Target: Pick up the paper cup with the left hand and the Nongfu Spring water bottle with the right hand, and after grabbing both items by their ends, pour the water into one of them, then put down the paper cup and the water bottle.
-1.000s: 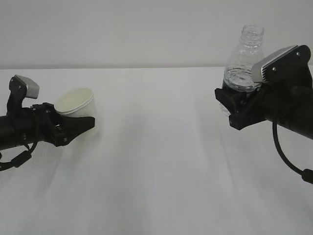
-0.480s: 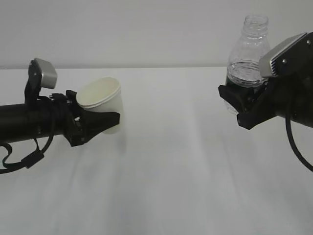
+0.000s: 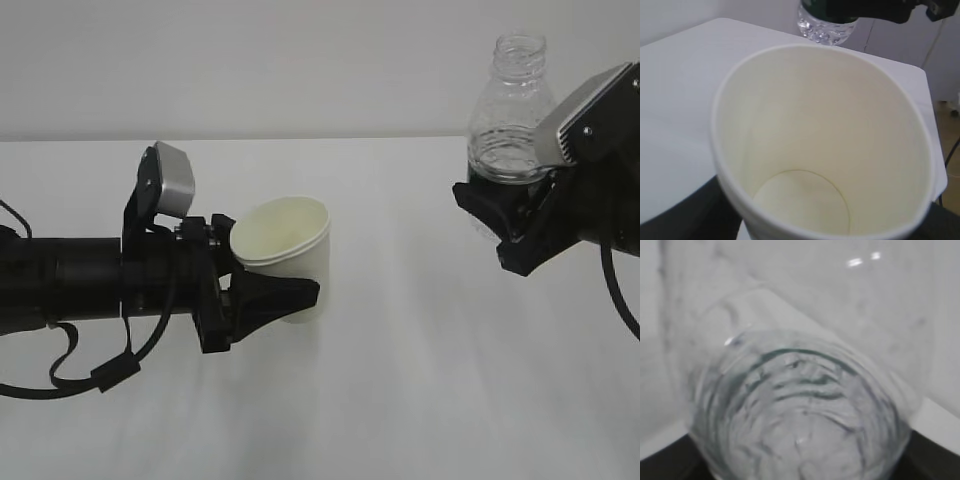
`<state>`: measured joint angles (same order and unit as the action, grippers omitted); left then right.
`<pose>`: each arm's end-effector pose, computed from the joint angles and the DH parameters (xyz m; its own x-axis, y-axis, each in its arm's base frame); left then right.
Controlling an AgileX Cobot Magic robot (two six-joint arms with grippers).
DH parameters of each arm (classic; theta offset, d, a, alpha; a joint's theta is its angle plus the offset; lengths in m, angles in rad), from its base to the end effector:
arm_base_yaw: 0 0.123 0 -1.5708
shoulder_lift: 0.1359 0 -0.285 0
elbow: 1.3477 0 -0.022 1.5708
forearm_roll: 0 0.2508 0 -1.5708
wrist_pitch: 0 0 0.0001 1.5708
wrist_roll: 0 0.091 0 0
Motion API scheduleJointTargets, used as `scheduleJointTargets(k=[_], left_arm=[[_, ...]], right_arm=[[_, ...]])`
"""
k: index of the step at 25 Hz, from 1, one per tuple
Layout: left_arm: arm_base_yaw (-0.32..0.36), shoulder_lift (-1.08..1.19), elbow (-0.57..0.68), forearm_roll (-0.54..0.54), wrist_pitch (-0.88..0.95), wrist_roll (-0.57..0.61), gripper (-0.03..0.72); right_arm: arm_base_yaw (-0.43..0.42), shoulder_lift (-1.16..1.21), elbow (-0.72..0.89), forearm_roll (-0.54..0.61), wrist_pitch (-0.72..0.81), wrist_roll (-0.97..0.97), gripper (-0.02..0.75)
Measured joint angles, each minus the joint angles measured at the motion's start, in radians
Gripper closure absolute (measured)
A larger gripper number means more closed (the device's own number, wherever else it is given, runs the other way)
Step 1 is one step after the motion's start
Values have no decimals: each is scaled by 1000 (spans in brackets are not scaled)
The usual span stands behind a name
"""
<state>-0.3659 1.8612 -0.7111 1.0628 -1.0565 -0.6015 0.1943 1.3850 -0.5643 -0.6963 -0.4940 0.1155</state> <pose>0.2689 -0.1771 0.1536 -0.2101 0.1652 -0.9636 0.9316 0.3330 -0.1460 0.2581 0.0789 0.2270 -0.0548 -0.4924 -0.8687 -0.5669 0.7315 -0.3789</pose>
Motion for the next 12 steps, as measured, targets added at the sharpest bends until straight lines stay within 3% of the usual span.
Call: scheduleJointTargets(k=[12], left_arm=[[-91, 0, 0, 0, 39, -2, 186]], right_arm=[[18, -1, -1, -105, 60, 24, 236]])
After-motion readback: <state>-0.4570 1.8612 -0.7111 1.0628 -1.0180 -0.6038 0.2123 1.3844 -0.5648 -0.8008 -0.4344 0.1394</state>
